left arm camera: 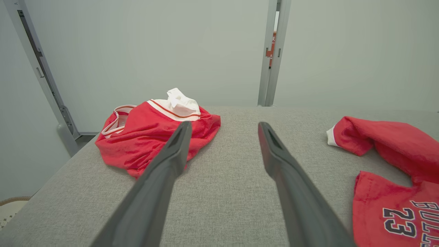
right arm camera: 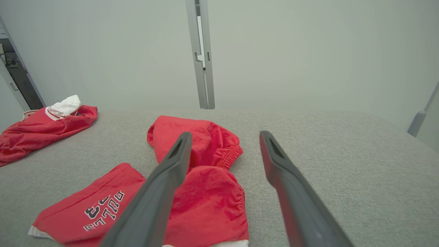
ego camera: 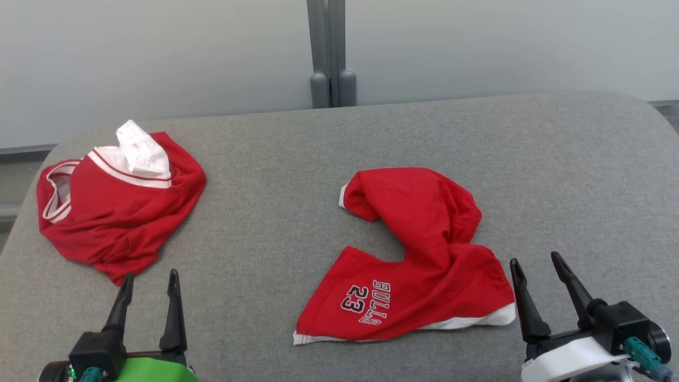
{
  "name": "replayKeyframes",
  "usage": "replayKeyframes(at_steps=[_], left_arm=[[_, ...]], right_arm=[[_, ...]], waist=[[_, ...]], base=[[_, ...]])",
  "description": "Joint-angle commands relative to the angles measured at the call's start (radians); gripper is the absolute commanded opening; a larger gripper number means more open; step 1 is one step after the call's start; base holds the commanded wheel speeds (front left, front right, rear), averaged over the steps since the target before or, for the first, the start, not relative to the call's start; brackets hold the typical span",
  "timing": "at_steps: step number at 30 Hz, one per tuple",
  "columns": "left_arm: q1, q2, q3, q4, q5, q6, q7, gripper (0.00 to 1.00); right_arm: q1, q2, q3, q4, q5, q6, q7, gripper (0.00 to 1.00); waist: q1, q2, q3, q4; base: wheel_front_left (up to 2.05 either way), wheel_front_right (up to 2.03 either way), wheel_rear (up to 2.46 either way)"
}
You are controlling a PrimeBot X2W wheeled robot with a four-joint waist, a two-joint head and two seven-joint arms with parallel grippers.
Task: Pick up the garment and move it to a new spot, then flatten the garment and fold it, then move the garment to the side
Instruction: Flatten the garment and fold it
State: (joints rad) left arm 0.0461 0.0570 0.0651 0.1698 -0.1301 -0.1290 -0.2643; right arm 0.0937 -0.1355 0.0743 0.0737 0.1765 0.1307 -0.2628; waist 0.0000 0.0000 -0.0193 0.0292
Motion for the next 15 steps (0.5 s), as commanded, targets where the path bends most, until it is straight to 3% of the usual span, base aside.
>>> replayKeyframes(at_steps=[1, 15], left_arm=[[0.017, 0.007, 0.002, -0.001, 0.004, -0.002, 0.000, 1.00], [0.012, 0.011, -0.006, 0.008, 0.013, -0.002, 0.000, 1.00]], right_arm=[[0.010, -0.002, 0.001, 0.002, -0.005, 0.000, -0.003, 1.00], [0.003, -0.004, 0.004, 0.008, -0.013, 0.000, -0.003, 1.00]], waist=[[0.0000, 0.0000, -0.001, 0.001], [0.0000, 0.0000, -0.001, 0.004]], base=[[0.00, 0.00, 0.00], [0.00, 0.00, 0.00]])
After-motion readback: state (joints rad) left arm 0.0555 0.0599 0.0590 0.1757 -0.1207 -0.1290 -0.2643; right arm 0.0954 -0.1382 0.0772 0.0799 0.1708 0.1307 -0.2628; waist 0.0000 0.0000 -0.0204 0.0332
